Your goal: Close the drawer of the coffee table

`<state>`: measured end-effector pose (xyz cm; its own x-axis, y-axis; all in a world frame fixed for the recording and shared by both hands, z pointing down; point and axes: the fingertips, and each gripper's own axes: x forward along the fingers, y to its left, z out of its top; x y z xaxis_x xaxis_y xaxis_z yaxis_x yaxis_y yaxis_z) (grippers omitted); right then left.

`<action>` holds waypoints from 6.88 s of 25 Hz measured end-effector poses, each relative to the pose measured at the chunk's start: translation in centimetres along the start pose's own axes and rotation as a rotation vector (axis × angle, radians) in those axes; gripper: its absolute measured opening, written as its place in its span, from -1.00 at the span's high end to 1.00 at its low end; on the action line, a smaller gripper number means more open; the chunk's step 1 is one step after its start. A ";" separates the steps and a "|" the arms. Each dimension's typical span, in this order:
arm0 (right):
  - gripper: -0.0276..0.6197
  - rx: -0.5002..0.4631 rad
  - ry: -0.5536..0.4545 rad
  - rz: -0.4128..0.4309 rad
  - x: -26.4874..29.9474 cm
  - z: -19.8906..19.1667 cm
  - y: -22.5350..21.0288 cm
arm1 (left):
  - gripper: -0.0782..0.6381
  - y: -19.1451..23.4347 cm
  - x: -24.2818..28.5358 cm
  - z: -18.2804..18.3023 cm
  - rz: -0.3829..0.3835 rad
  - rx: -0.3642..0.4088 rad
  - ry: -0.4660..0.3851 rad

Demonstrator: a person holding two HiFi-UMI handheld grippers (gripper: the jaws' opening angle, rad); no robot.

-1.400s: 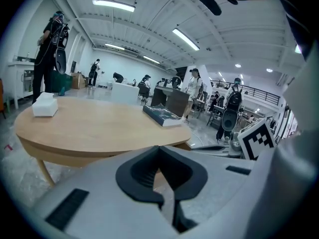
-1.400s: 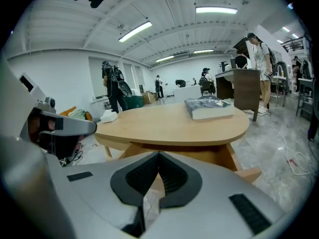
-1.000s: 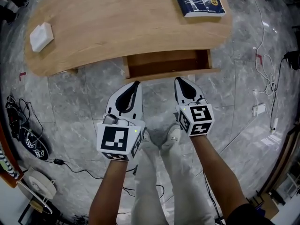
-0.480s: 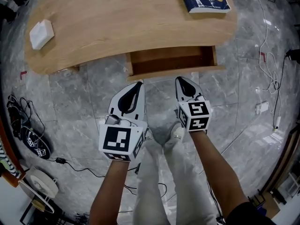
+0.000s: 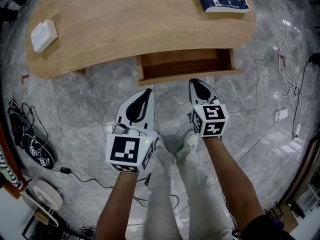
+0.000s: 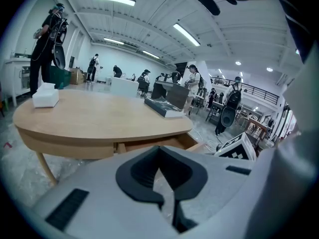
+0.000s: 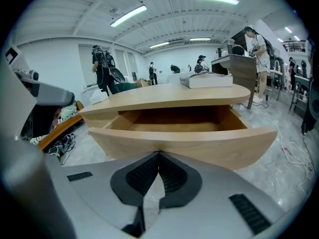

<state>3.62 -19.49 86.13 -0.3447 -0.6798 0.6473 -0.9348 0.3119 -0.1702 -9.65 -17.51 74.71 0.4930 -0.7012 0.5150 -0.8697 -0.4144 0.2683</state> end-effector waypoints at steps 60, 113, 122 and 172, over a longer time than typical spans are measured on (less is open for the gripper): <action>0.88 -0.012 -0.025 -0.039 7.0 6.6 -2.0 | 0.77 -0.2 2.4 -1.7 -0.030 -0.035 0.047; 0.88 -0.082 -0.042 0.057 -8.9 14.3 0.1 | 0.77 -6.8 -2.0 9.4 -0.021 0.008 -0.001; 0.88 -0.097 -0.084 0.115 -15.7 19.6 0.6 | 0.77 -11.2 -3.5 15.6 -0.044 0.057 -0.023; 0.88 -0.178 -0.492 0.280 -43.5 39.4 5.6 | 0.77 -25.5 -22.0 35.6 0.004 0.124 -0.325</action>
<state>9.96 -14.25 27.73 -0.6151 -0.7704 0.1678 -0.7884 0.6013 -0.1296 2.61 -12.13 27.60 0.4889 -0.8431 0.2241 -0.8719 -0.4644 0.1552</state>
